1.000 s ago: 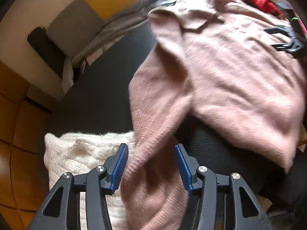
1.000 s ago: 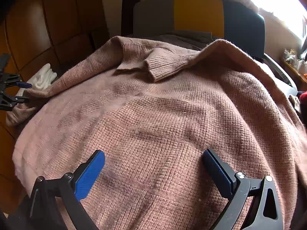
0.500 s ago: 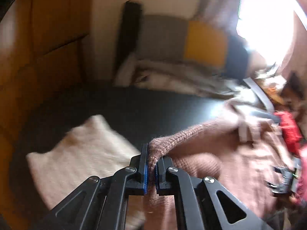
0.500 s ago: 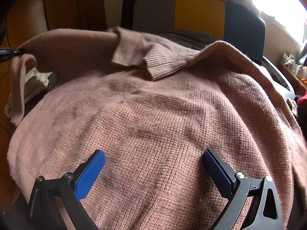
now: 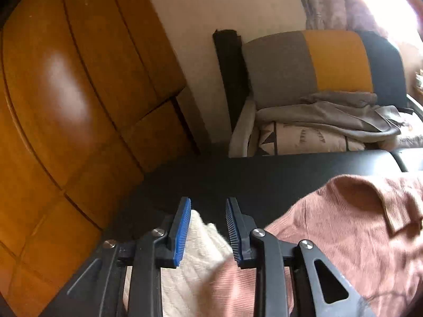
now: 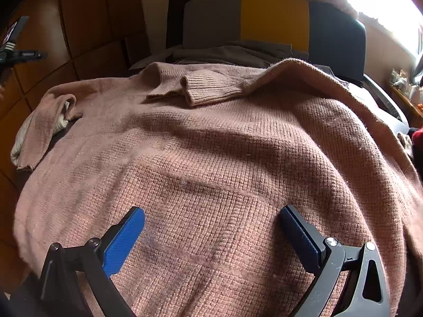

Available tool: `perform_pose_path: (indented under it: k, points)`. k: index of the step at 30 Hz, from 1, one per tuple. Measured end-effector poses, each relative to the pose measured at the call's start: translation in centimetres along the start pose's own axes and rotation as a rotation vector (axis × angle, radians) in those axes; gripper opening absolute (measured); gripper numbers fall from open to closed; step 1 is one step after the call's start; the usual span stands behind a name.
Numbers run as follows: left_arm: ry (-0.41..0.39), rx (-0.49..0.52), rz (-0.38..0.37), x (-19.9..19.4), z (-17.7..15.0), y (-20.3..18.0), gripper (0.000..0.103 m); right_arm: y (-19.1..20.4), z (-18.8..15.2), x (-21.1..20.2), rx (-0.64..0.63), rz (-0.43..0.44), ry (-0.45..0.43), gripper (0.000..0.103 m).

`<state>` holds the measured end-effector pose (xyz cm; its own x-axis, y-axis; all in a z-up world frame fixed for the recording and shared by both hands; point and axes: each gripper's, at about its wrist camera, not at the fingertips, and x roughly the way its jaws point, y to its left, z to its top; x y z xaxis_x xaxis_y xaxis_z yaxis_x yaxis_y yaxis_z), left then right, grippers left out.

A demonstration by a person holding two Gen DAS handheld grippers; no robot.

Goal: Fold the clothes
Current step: 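Grasp the pink sweater edge with the left gripper and lift it toward the collar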

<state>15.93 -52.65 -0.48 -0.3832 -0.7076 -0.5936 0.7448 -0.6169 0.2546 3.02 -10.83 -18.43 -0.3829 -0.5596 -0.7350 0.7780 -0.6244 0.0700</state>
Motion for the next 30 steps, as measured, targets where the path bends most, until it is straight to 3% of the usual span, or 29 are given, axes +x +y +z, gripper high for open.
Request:
perform_pose_path:
  k: [2, 3, 5, 8, 12, 17, 20, 23, 24, 25, 28, 30]
  points:
    - [0.053, -0.132, -0.123, 1.0, -0.1, -0.2, 0.027, -0.5, -0.1, 0.1, 0.013, 0.018, -0.002, 0.103]
    - [0.075, -0.17, -0.232, 1.5, -0.4, -0.9, 0.027, -0.7, -0.1, 0.1, 0.02, 0.029, -0.001, 0.103]
    - [0.117, -0.168, -0.432, 2.4, -1.7, -4.1, 0.03, -1.7, 0.9, 0.0, 0.07, 0.091, 0.033, 0.103]
    - [0.195, -0.108, -0.617, 4.3, -4.3, -10.4, 0.03, -5.4, 3.9, -0.2, 0.291, 0.24, -0.021, 0.103]
    - [0.265, -0.103, -0.744, 5.9, -6.5, -15.8, 0.03, -9.9, 8.3, 2.0, 0.513, 0.405, -0.092, 0.103]
    - [0.296, -0.193, -0.856, 7.2, -6.9, -16.9, 0.034, -11.9, 12.3, 7.7, 0.644, 0.451, -0.079, 0.103]
    - [0.304, -0.192, -0.902, 8.6, -6.5, -17.6, 0.038, -12.8, 13.3, 10.4, 0.705, 0.442, -0.077, 0.103]
    - [0.311, -0.173, -0.952, 10.1, -5.9, -18.6, 0.043, -12.6, 14.3, 11.3, 0.705, 0.476, -0.097, 0.103]
    - [0.313, -0.154, -0.972, 10.4, -5.6, -19.2, 0.044, -12.4, 14.7, 11.6, 0.692, 0.526, -0.096, 0.103]
    - [0.316, -0.134, -0.993, 10.8, -5.4, -19.8, 0.045, -11.9, 15.4, 12.3, 0.673, 0.578, -0.068, 0.103]
    - [0.364, -0.101, -1.061, 11.9, -4.7, -21.6, 0.045, -10.8, 16.7, 13.7, 0.614, 0.612, -0.008, 0.103]
    - [0.403, -0.104, -1.15, 12.6, -4.1, -22.8, 0.046, -10.2, 17.4, 14.6, 0.587, 0.644, 0.028, 0.103]
